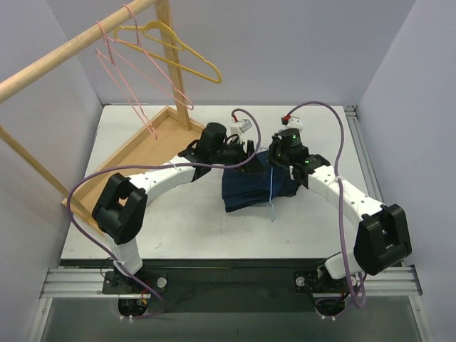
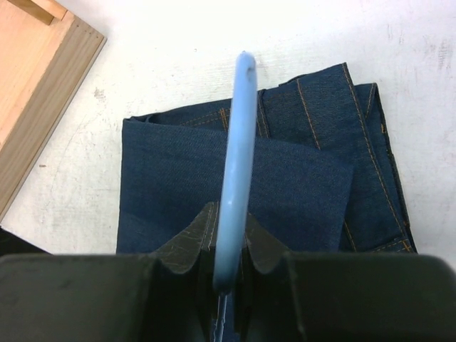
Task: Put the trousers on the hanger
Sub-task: Place the trousers on the hanger, then place the hanger at the clothesline.
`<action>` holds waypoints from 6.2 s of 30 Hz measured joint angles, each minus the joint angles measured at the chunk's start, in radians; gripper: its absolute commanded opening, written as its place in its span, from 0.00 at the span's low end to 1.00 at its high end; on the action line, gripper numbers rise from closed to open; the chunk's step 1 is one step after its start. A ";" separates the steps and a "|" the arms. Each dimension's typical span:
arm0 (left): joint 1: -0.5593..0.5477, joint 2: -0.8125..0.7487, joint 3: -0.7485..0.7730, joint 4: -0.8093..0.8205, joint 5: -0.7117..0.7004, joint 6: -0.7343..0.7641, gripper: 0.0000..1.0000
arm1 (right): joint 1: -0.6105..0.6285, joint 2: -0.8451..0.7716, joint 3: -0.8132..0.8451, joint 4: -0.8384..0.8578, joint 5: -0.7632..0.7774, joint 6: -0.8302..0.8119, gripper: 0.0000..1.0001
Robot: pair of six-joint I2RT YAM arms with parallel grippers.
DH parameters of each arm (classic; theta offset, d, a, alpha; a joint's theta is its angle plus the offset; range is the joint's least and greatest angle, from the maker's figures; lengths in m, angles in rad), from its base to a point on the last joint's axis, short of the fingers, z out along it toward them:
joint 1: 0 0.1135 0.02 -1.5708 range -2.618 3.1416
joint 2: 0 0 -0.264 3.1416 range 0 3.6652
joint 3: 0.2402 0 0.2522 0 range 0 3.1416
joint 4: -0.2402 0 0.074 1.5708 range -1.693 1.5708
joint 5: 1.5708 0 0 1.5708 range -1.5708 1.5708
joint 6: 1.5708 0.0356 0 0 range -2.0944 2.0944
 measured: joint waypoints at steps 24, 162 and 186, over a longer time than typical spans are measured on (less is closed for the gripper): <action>-0.060 0.108 0.047 0.007 0.019 -0.041 0.46 | 0.043 0.071 0.083 -0.071 0.064 0.078 0.00; -0.129 -0.978 -0.177 -0.848 -0.712 0.045 0.00 | -0.409 0.311 0.358 -0.610 -0.372 -0.154 0.99; 0.168 -0.716 0.399 -1.070 -1.201 0.089 0.00 | -0.407 0.343 0.371 -0.595 -0.415 -0.143 0.98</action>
